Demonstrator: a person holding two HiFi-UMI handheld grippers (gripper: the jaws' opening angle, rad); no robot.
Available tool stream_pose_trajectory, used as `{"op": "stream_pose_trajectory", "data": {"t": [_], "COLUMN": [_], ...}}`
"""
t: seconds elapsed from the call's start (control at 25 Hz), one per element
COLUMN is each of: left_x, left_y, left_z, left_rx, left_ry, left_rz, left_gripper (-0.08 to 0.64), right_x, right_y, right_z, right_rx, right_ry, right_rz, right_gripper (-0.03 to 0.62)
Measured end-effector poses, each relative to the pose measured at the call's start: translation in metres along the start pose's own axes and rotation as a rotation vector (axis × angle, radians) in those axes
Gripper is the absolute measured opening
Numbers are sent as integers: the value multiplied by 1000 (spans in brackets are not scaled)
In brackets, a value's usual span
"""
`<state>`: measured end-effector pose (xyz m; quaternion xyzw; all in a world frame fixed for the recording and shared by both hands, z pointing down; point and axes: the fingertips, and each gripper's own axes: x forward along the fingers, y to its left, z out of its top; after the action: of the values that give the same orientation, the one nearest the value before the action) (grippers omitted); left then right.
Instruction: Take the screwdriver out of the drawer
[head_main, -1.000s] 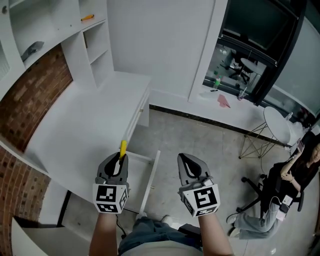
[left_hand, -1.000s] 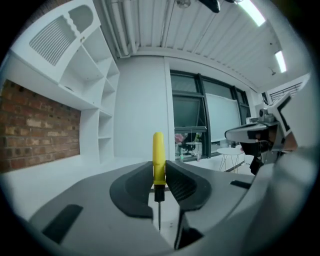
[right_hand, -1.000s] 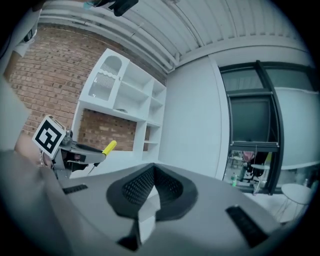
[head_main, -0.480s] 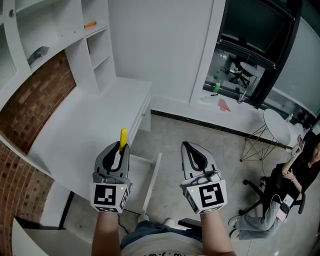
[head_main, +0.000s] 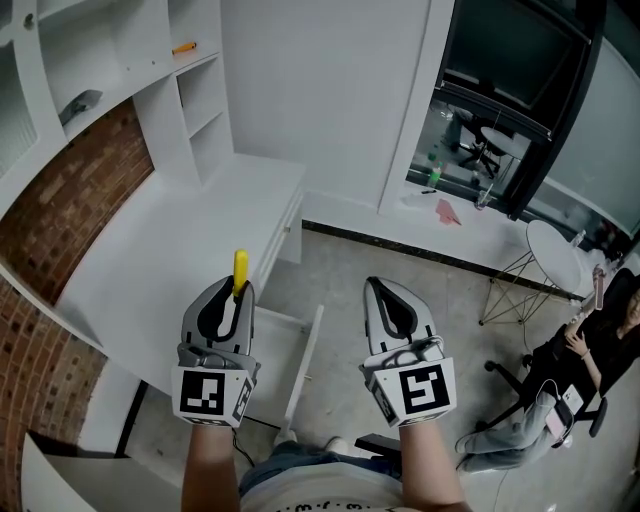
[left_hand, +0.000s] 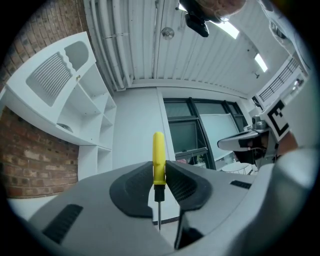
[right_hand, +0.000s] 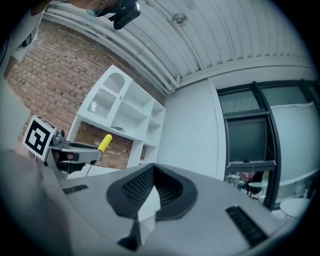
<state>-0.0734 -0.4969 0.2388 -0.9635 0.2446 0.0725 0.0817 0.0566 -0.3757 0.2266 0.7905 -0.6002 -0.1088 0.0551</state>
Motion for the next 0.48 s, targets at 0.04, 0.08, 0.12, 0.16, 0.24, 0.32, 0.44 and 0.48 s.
{"op": "stream_pose_trajectory", "data": {"t": [0.04,0.08,0.12,0.16,0.24,0.32,0.44,0.48], "left_x": [-1,-1,-2,-2,-2,-2,-4,-5], "left_y": [0,0,0,0,0,-1,-3,-4], "left_z": [1,2,2,2,3,5,7,8], "left_rx": [-1,-1,-1,-1,0,-1,2,1], "left_ry": [-4,-8,-10,-11,-12,-18,-28,-30], "left_rz": [0,0,-1,-1,-4,-10,-18,-20], "left_gripper": [86,86,86,86,86,86,86,86], "right_x": [0,0,0,0,-1,-2,-5,-6], "right_y": [1,2,3,4,5,4,5,5], "right_z": [0,0,1,1,1,1,0,0], "right_rx": [-2,-3,-5,-6,-9,-11,-2,1], "right_ry": [1,0,-2,-3,0,3,20,24], "right_rz": [1,1,2,2,-1,-6,-15,-17], "right_gripper": [9,9,9,9,9,9,9,9]}}
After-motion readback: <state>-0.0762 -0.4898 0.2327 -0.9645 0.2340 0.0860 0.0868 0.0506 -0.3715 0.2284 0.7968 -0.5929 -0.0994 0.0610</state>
